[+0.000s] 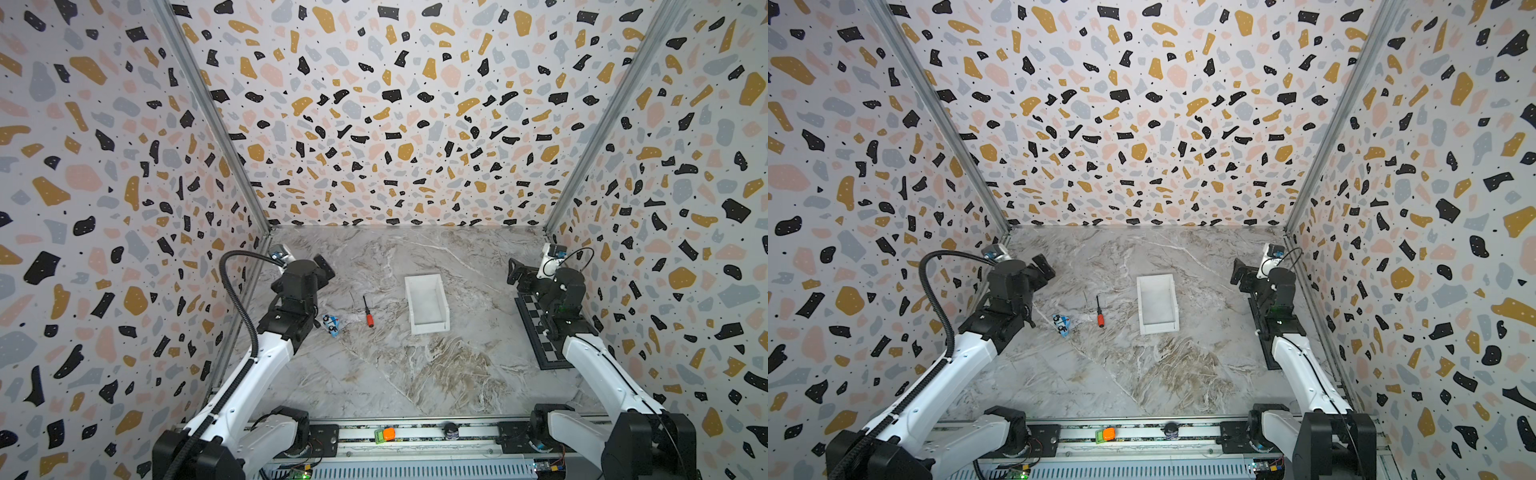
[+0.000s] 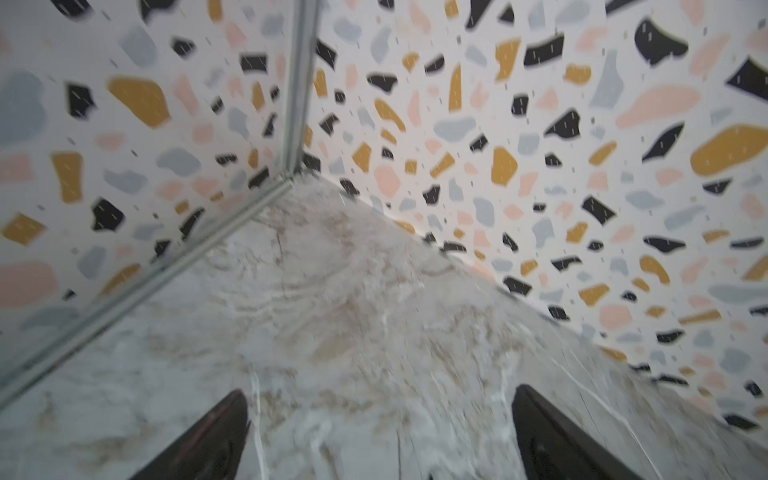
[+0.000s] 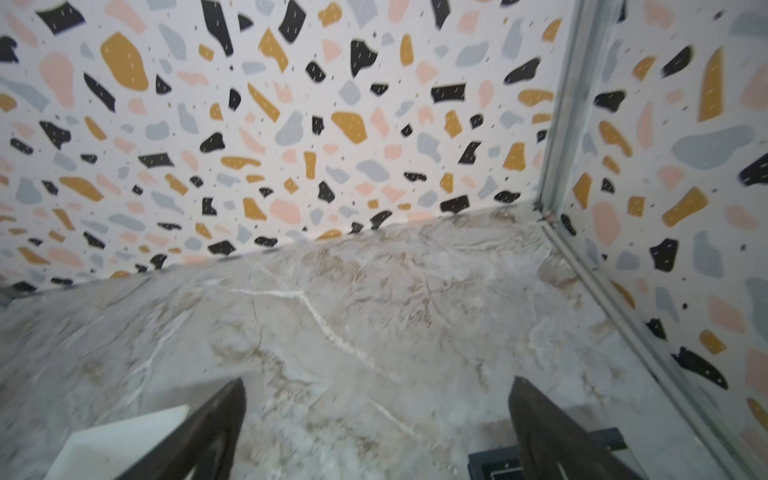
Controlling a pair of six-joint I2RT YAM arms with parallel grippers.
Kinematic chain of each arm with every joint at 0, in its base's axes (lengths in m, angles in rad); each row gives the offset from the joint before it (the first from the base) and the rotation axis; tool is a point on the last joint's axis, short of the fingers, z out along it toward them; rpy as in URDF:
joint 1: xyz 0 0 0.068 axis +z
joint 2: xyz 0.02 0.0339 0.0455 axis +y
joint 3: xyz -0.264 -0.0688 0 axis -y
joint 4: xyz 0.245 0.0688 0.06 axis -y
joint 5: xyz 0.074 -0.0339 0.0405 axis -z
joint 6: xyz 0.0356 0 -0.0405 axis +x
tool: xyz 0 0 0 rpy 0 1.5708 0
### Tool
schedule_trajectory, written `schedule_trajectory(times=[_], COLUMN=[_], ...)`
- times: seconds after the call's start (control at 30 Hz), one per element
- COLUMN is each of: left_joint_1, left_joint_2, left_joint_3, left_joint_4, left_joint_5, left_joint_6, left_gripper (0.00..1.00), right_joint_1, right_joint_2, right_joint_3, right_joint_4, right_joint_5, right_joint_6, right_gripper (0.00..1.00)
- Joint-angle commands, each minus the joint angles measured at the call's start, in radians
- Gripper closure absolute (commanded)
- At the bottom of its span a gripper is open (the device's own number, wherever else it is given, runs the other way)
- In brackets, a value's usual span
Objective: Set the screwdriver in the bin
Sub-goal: 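Move the left gripper forward over the red-handled screwdriver while the right arm shifts slightly, then lower the left gripper and close it on the screwdriver's red handle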
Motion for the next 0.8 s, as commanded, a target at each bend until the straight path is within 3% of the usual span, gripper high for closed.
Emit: schedule_trajectory(times=[0.0,0.27,0.43,0.7,0.77], left_joint_1=[-0.08,-0.25,-0.278,-0.318,-0.328], left_joint_2=[0.042,0.221,0.346,0.535,0.576], left_joint_3=[0.042,0.083,0.118,0.187,0.216], left_joint_4=[-0.296,-0.362,-0.349,-0.307,-0.31], left_joint_5=[0.087,0.108,0.129,0.175,0.186], left_joint_6=[-0.192,-0.298,-0.279,-0.259,-0.254], left_gripper=[0.0,0.11,0.17,0.25,0.32], right_joint_1=[0.068,0.129,0.147,0.152,0.152], right_joint_2=[0.043,0.122,0.15,0.132,0.116], right_joint_3=[0.126,0.249,0.271,0.232,0.222], right_joint_4=[-0.289,-0.423,-0.492,-0.48,-0.478], right_joint_5=[-0.067,-0.143,-0.18,-0.273,-0.272], right_joint_6=[0.025,0.026,-0.007,0.042,0.047], right_gripper=[0.01,0.01,0.01,0.01,0.01])
